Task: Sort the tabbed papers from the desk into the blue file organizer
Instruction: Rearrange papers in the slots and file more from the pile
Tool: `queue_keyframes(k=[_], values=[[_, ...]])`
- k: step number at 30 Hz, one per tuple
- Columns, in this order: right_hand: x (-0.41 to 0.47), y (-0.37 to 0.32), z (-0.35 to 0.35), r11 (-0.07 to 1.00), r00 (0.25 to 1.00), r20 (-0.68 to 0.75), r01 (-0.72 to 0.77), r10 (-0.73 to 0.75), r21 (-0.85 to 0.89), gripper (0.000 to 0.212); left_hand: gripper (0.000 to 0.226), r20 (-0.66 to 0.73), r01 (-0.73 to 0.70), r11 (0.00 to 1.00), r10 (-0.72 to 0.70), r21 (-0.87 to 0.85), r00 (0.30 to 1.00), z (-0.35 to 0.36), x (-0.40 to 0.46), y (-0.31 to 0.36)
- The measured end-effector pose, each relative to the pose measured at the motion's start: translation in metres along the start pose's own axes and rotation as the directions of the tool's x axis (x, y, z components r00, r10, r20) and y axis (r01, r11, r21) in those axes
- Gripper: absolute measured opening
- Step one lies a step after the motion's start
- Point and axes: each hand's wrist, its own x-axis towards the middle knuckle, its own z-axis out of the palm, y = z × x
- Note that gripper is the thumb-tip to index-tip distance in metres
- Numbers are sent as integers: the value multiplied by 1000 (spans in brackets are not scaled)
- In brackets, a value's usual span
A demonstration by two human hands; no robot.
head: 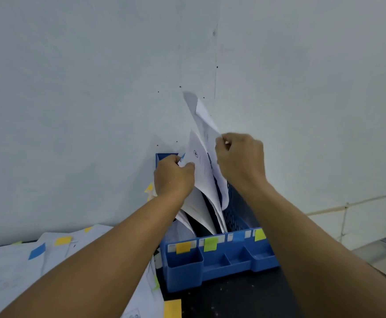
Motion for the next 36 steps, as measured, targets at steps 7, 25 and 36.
queue_keyframes(k=[7,25,36], values=[[-60,52,40,949,957,127,-231,262,-216,44,20,-7,10,999,-10,46,1000,4,-3,-3],[-85,85,37,936,883,310,-336,352,-105,29,39,246,-38,963,-30,268,969,3,-13,-9],[-189,-5,58,957,922,365,-212,129,197,19,8,161,38,929,-104,369,981,-140,-94,-94]])
